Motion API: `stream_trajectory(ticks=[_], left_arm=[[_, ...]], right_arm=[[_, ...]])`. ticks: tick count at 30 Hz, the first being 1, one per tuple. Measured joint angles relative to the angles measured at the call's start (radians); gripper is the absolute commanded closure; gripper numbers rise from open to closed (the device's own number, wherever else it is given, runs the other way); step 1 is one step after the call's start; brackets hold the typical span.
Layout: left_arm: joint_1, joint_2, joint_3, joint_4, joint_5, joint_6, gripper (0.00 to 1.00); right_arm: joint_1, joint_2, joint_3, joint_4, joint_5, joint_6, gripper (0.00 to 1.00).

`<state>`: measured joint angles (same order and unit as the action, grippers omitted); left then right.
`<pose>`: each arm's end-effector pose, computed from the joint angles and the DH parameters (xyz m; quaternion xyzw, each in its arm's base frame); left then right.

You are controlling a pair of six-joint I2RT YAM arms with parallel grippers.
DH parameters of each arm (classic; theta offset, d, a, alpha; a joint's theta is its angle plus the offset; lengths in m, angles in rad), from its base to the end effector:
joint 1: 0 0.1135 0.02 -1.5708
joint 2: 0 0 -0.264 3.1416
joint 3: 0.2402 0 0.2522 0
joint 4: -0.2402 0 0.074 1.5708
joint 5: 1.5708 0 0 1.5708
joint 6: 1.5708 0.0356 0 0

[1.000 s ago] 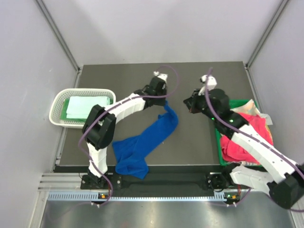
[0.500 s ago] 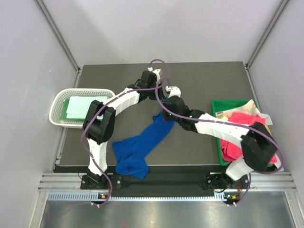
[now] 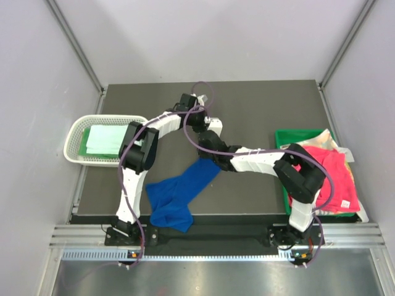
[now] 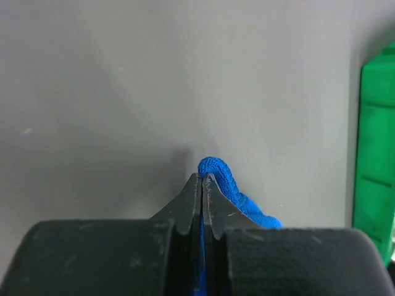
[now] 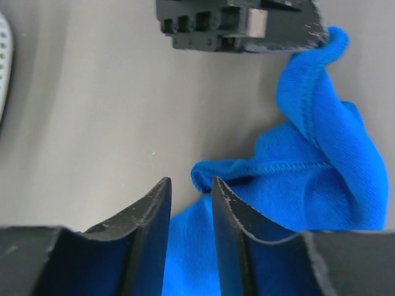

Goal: Fold and stack the towels
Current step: Flatten out the crumpled towel

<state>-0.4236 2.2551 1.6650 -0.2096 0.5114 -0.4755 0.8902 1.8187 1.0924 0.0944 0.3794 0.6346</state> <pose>0.4459 -0.2202 0.1563 0.0718 0.8986 -0.3692 0.2258 0.2583 0.2980 0.1884 -0.0270 0.8795 0.1852 0.4374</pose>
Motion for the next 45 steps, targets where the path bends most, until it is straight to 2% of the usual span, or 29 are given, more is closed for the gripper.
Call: stream_trajectory(ticks=[7,15,25,41,44,45], left_arm=[[0.005,0.087,0.052,0.005,0.11,-0.021,1.0],[0.015,0.101,0.056,0.024,0.156,-0.03,1.0],[0.026,0.11,0.056,0.039,0.182,-0.051,1.0],[0.036,0.114,0.056,0.051,0.183,-0.066,1.0],[0.04,0.121,0.056,0.067,0.194,-0.079,1.0],[0.041,0.123,0.056,0.073,0.198,-0.082,1.0]], right_arm=[[0.0,0.106,0.08,0.011,0.024,0.011,0.64],[0.014,0.143,0.107,-0.04,0.088,0.03,0.64],[0.07,0.139,0.093,-0.066,0.201,0.03,0.65],[0.092,0.188,0.127,-0.147,0.252,0.005,0.66],[0.095,0.2,0.141,-0.156,0.26,-0.011,0.79],[0.096,0.203,0.144,-0.163,0.268,-0.017,0.92]])
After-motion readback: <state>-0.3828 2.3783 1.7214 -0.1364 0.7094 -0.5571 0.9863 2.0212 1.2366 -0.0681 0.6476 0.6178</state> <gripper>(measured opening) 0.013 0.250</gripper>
